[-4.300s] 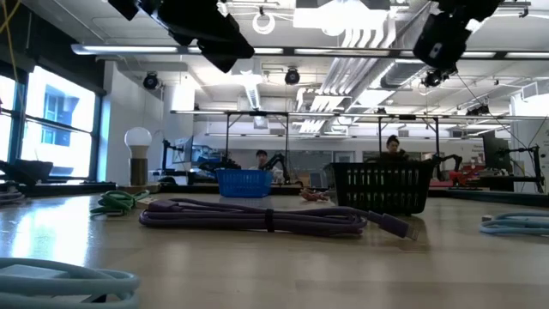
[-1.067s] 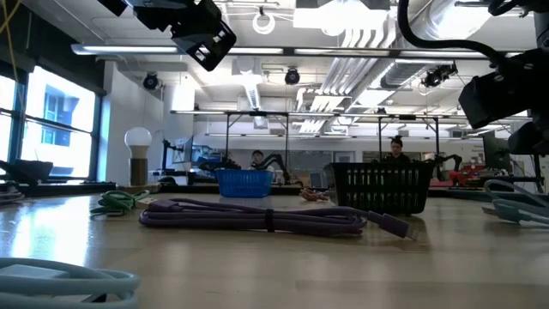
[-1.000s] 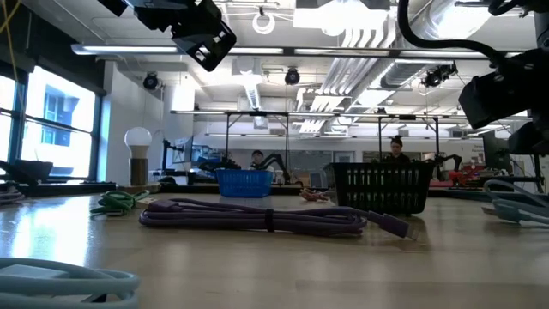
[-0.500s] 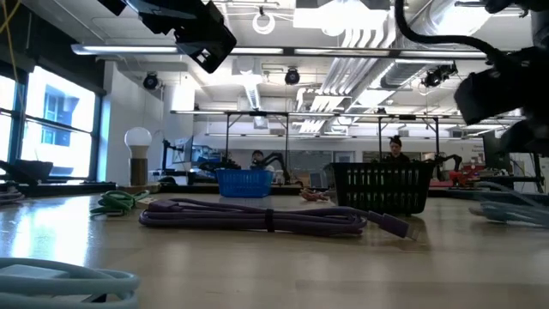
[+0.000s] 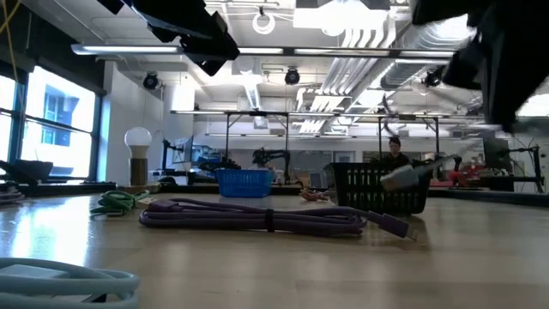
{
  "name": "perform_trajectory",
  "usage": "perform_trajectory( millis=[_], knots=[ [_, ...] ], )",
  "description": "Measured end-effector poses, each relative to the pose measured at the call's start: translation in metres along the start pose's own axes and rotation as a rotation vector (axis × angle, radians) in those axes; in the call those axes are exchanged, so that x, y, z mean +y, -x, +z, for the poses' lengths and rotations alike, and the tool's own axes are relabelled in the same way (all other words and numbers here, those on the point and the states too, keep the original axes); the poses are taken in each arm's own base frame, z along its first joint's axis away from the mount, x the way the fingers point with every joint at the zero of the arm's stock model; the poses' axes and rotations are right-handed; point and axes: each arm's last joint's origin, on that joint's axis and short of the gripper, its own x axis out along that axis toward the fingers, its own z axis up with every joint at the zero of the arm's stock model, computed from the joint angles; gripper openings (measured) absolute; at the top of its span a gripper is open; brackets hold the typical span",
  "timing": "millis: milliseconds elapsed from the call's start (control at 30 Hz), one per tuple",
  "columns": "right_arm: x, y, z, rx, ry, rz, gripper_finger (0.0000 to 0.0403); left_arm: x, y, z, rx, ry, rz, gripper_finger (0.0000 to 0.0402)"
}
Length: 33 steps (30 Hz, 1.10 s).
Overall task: Pick & Place USB Port
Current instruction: Put the right white charger cable into the blue bin
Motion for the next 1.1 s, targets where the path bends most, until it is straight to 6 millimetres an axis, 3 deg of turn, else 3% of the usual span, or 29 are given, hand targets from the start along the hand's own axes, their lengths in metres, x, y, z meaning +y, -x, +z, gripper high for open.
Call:
perform_trajectory(
  millis=[267,467,633,1100],
  knots=[
    [0.033,0.042,0.025,-0.214,0.21,0.029,0.0,0.0,0.0,0.003,-0.031,-0.056,-0.011,0.015],
    [0.047,0.068,0.037,-0.417,0.386,-0.097,0.0,-0.001,0.002,0.018,-0.181,-0.134,-0.007,0.015],
    [0.051,0.073,0.042,-0.509,0.478,-0.159,0.0,-0.001,0.004,0.028,-0.288,-0.159,0.018,0.0167],
    [0.055,0.078,0.057,-0.658,0.606,-0.221,0.0,-0.003,0.007,0.037,-0.388,-0.236,0.009,0.0288]
  ],
)
